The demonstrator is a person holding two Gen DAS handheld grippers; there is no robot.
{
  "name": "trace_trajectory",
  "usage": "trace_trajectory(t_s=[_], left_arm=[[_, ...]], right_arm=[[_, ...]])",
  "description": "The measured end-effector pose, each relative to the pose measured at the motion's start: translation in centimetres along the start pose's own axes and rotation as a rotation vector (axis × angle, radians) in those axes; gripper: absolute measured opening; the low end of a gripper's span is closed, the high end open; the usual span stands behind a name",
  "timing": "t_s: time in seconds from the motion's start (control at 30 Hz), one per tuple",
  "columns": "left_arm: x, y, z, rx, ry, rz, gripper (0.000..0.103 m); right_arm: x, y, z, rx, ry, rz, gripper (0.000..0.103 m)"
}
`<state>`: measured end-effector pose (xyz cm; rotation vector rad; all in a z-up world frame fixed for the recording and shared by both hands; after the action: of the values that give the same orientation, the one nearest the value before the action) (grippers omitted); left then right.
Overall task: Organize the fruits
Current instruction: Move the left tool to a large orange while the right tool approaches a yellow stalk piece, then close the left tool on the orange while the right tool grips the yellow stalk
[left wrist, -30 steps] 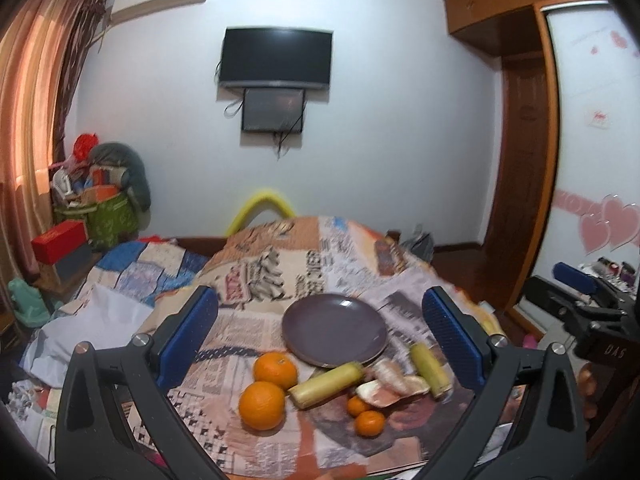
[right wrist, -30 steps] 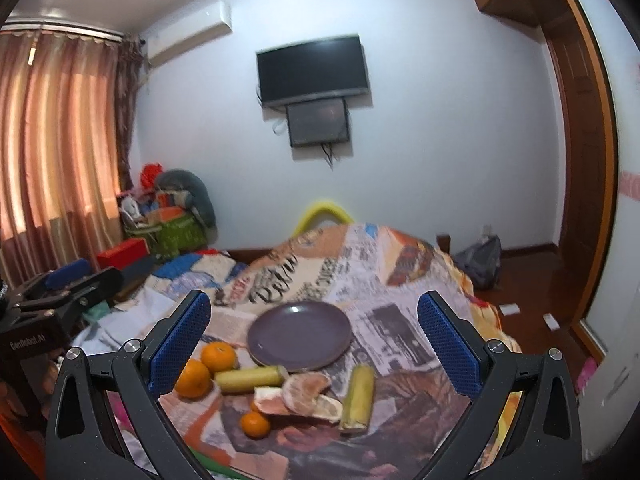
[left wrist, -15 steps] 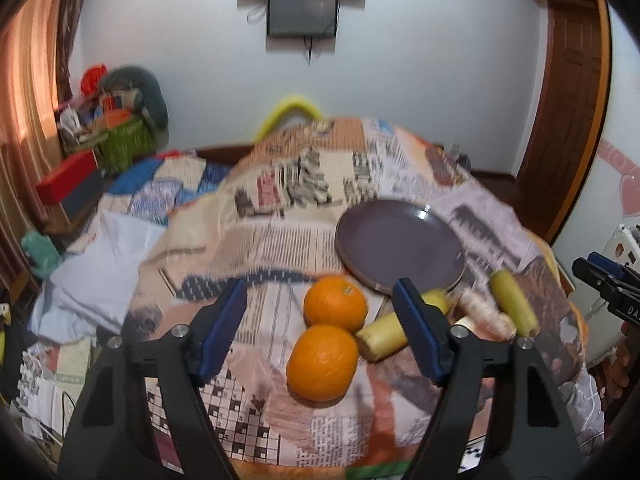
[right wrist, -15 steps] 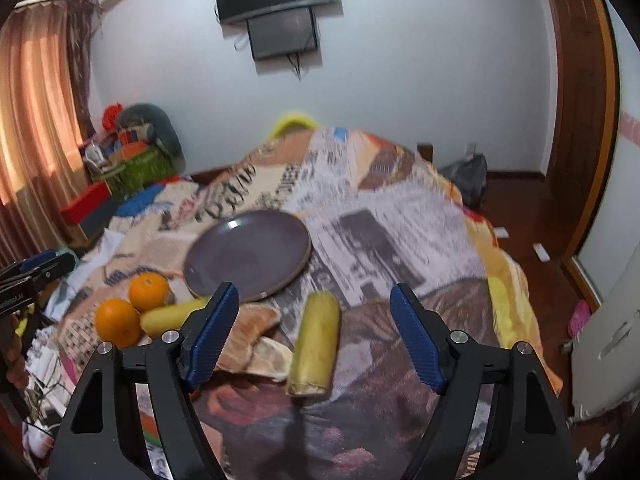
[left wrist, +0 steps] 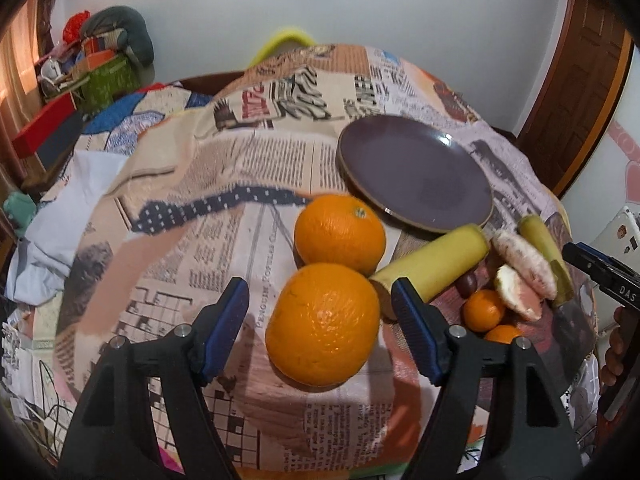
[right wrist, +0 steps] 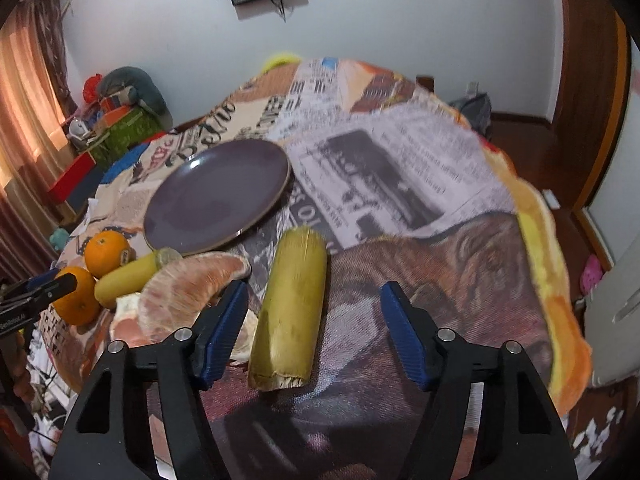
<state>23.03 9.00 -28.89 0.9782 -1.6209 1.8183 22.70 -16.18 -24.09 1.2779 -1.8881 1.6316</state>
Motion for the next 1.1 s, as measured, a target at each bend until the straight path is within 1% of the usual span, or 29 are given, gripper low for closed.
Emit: trace_trajectory(t_s=[0.13, 0.3, 0.37, 0.43, 0.47, 0.5, 0.53, 0.6, 0.83, 0.97, 1.1], left_arm=[[-1.4, 0.7, 0.1, 0.004, 0.002, -0.032, 0.074], [-2.6, 1.5, -0.2, 0.036, 0.011, -0.066, 0.074], [-3.0, 1.7, -0.3, 0.044, 0.009, -0.069, 0.073], [-3.0, 1.7, -0.3, 0.040, 0.011, -0.063, 0.071], [-3.0, 1.6, -0.2, 0.036, 0.012, -0.061, 0.068], [-3.0, 1.6, 0.0, 0.030, 0.015, -0.059, 0.066], [-3.0, 1.6, 0.1, 0.027, 0.020, -0.059, 0.061], [-2.9, 1.6, 0.3, 0.016, 0.013, -0.061, 0.061], [-2.2, 1.4, 0.1, 0.003, -0.008, -0.053, 0.060], [-1.0, 0.7, -0.2, 0.009, -0.007, -0.027, 0.060], [0.7, -0.7, -0.3, 0.008, -0.014, 0.023, 0.060]], right_arm=[[-1.4, 0.3, -0.2, -0.008, -0.021, -0.031, 0.057], [-2.7, 0.4, -0.5, -0.009, -0.030, -0.052, 0.055], [-3.1, 0.3, -0.4, -0.008, -0.025, -0.054, 0.052], [-3.3, 0.1, -0.5, -0.007, -0.022, -0.051, 0.049], [-3.3, 0.0, -0.4, -0.008, -0.022, -0.050, 0.048], [-3.3, 0.0, -0.4, -0.008, -0.023, -0.048, 0.045], [-3.5, -0.1, -0.5, -0.006, -0.028, -0.050, 0.042], [-3.5, -0.1, -0.7, -0.002, -0.035, -0.051, 0.039], [-2.9, -0.3, -0.7, -0.002, -0.043, -0.047, 0.037], [-1.9, -0.9, -0.8, 0.003, -0.040, -0.019, 0.036], [-0.7, -2.0, -0.9, 0.012, -0.042, 0.020, 0.035]])
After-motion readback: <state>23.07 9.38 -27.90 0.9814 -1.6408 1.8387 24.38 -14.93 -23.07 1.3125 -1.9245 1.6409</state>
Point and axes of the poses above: each gripper's, at about its wrist camera, not at the fingertips, and x roughly against the way its jaws point, z to its right, y to its underside, the point moved 10 cm from there along -x, roughly the way its jaws point, and after that the axes turned 5 degrees about -y, right-handed, at the moved point
